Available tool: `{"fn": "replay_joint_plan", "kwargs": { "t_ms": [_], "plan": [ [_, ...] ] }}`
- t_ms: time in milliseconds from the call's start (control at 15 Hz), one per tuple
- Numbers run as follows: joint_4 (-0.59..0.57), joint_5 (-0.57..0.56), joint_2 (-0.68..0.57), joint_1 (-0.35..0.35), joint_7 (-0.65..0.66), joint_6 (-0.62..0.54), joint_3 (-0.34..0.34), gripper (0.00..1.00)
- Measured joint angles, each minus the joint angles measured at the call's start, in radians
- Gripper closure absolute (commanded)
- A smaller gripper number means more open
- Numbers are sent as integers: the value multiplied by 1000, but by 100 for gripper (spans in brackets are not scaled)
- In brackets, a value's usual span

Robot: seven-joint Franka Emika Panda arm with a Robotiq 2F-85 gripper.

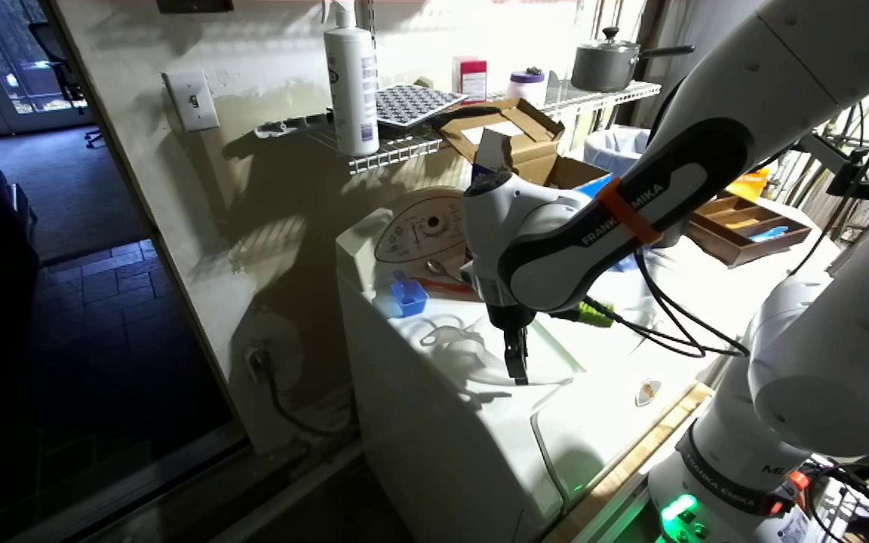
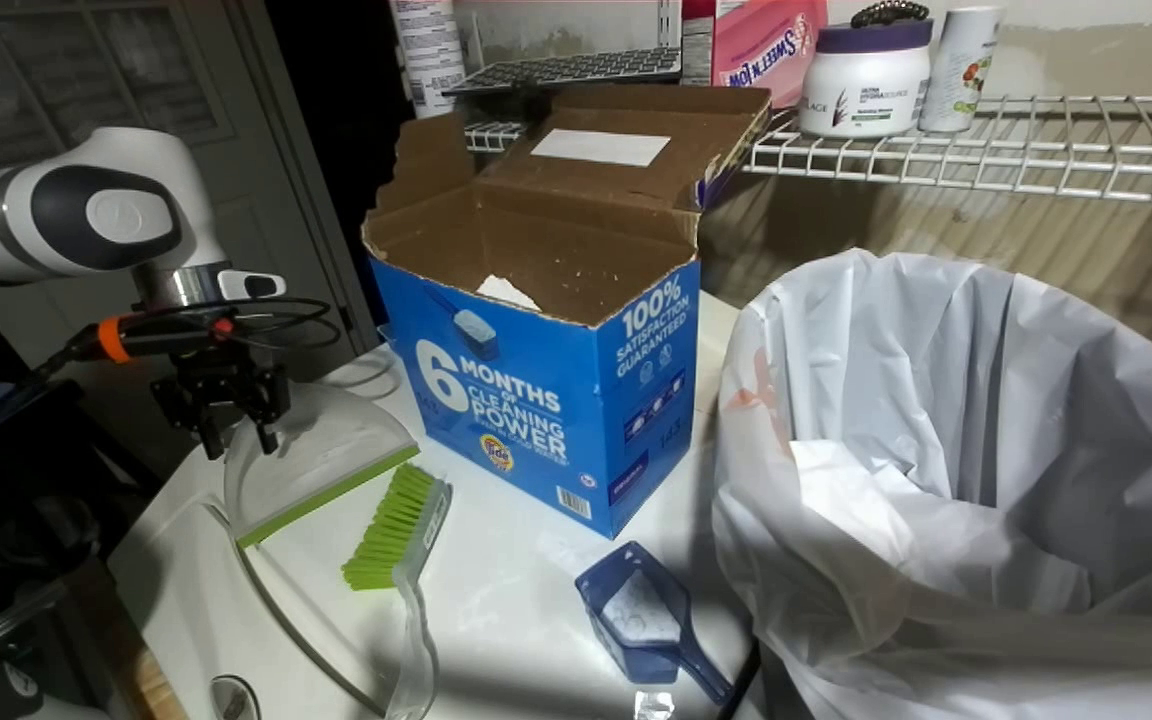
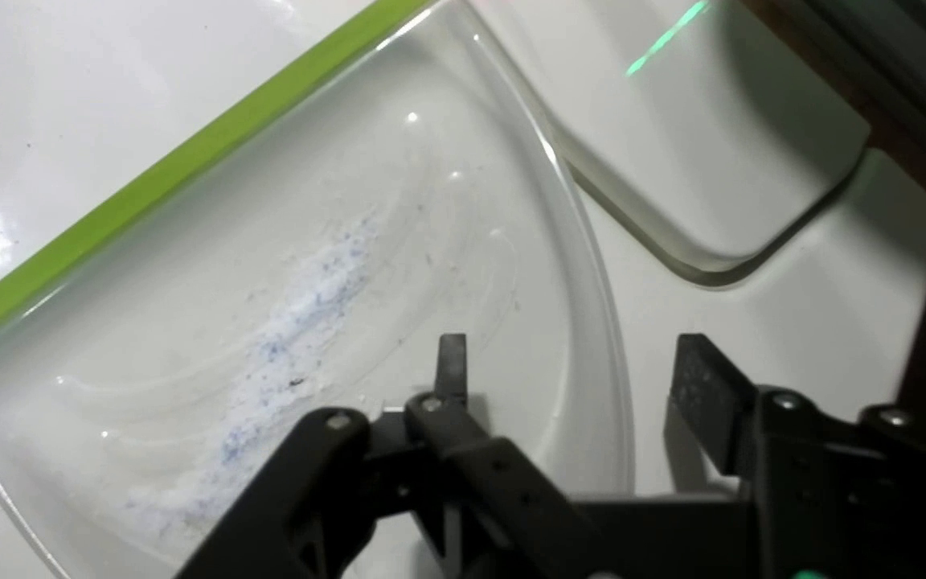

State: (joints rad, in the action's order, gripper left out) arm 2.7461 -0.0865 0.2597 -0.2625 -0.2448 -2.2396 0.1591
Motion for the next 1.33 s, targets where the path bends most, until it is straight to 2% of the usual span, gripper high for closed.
{"fn": "replay_joint_plan", "kwargs": {
  "t_ms": [67,133,200,333,667,800,1333],
  "plan": [
    [0,-4,-4,2,3,-10,0,14],
    [0,-8,-7,4,5,-18,0,33],
    [0,-10,-10,7,7,-28,0,58],
    [0,-13,-15,12,7,-44,0,61],
    [0,-13,-36,13,6,-71,0,97],
    [0,-13,-44,13,5,-73,0,100],
    [-2,-9,-35,15,4,-61,-2,98]
  ]
}}
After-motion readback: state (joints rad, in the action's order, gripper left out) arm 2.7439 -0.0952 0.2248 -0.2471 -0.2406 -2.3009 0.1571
